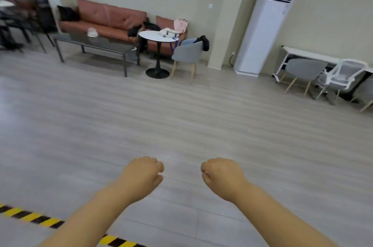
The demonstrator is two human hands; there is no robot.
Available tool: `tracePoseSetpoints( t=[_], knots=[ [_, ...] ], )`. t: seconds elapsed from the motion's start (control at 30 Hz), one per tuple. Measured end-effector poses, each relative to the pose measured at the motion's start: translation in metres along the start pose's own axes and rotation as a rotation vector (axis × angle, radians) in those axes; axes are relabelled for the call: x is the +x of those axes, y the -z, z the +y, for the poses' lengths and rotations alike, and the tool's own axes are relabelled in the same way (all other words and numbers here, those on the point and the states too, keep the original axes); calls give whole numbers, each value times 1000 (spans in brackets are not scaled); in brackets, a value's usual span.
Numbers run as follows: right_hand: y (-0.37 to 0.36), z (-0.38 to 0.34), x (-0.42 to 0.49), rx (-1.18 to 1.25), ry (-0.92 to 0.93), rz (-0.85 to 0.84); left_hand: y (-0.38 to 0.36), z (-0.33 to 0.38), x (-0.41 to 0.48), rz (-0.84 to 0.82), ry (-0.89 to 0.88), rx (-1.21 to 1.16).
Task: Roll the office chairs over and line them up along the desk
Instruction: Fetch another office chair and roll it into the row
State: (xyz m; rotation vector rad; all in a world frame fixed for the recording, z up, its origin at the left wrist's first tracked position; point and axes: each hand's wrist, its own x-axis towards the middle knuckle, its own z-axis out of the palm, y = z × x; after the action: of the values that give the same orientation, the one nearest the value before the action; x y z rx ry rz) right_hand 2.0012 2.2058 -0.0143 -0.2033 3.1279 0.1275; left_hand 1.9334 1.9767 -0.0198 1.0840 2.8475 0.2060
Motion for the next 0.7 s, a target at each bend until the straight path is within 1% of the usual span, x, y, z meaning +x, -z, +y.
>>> tracePoseSetpoints(
  t=[0.13, 0.33, 0.5, 0.7],
  knots=[
    [5, -46, 88, -7, 169, -15, 7, -85, -16, 40, 203, -63],
    [4, -109, 218, 6, 392, -10, 14, -183, -21, 53, 398, -80],
    [3, -140, 341, 38, 540, 25, 24, -265, 15, 69, 548, -30],
    [19, -159, 499, 40, 687, 33, 57, -358, 80, 109, 753, -16]
  ],
)
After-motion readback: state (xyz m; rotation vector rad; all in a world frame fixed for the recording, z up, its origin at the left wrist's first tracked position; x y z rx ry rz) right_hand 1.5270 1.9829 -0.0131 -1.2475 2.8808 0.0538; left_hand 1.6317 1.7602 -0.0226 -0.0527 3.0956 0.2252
